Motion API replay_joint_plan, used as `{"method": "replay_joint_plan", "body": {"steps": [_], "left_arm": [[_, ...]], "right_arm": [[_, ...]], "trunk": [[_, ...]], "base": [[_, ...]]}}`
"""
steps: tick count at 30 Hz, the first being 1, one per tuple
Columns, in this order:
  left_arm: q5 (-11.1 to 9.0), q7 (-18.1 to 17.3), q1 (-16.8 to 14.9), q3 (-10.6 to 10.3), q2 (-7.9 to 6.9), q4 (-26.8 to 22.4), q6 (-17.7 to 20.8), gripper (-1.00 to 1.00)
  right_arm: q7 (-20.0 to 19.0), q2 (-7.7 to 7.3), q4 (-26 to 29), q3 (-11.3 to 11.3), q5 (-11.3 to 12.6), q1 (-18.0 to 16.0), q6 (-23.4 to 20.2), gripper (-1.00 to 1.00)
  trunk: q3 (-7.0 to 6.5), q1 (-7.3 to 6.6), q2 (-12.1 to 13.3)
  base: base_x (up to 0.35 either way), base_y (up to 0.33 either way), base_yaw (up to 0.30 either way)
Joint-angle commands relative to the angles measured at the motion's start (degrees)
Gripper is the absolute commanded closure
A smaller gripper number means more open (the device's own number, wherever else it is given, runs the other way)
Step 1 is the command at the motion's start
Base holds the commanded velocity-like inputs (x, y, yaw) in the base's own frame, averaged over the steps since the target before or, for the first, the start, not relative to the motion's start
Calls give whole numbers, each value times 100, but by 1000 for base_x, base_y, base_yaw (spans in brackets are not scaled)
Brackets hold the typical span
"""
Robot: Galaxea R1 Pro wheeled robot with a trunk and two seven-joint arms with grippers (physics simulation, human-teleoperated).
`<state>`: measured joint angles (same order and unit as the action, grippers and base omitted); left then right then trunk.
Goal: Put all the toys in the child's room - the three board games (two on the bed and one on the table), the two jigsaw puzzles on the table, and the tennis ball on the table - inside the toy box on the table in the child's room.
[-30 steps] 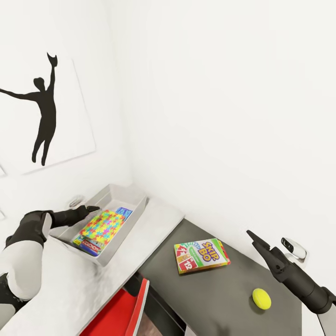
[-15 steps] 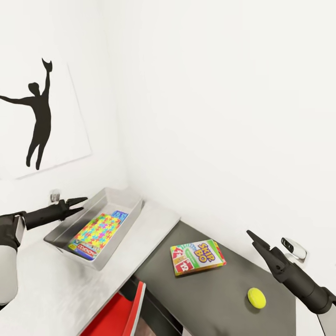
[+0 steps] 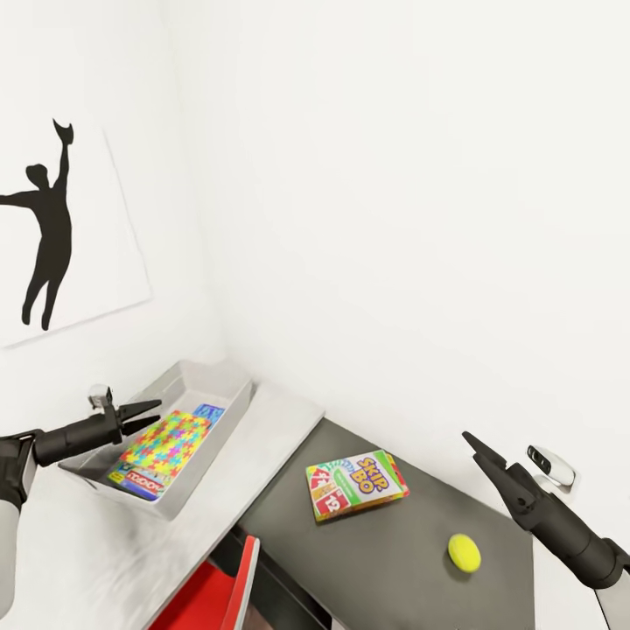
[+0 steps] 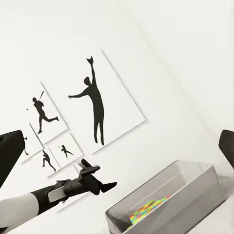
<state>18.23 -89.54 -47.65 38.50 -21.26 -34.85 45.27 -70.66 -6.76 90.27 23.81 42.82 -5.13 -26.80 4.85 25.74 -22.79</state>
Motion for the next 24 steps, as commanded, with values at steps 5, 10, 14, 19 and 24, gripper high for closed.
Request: {"method": "replay_joint_plan", "body": {"steps": [5,10,14,19,24], "left_arm": [[44,-46,206,27,20,-31,38,-100],[35,-46,314,34,30,-126,-3,-100],[33,-46,337,33,37,-168,-15,-100],[32,-46,349,24,59,-212,-23,-100],[36,-46,352,24,71,-233,-32,-100]], "right_arm": [[-15,3,-1,1,25,-6,-54,-100],[-23,9,-7,1,25,-6,-54,-100],[-29,8,-9,1,25,-6,-56,-100],[-34,14,-9,1,25,-6,-57,-100],[-35,10,-9,1,25,-6,-58,-100]], "trunk": [[-31,4,-12],[-74,4,-12],[-108,4,-12],[-151,4,-12],[-194,4,-12]], "base": [[0,0,-157],[-30,0,-161],[-130,0,-163],[-212,-28,-164],[-75,-108,-166]]}}
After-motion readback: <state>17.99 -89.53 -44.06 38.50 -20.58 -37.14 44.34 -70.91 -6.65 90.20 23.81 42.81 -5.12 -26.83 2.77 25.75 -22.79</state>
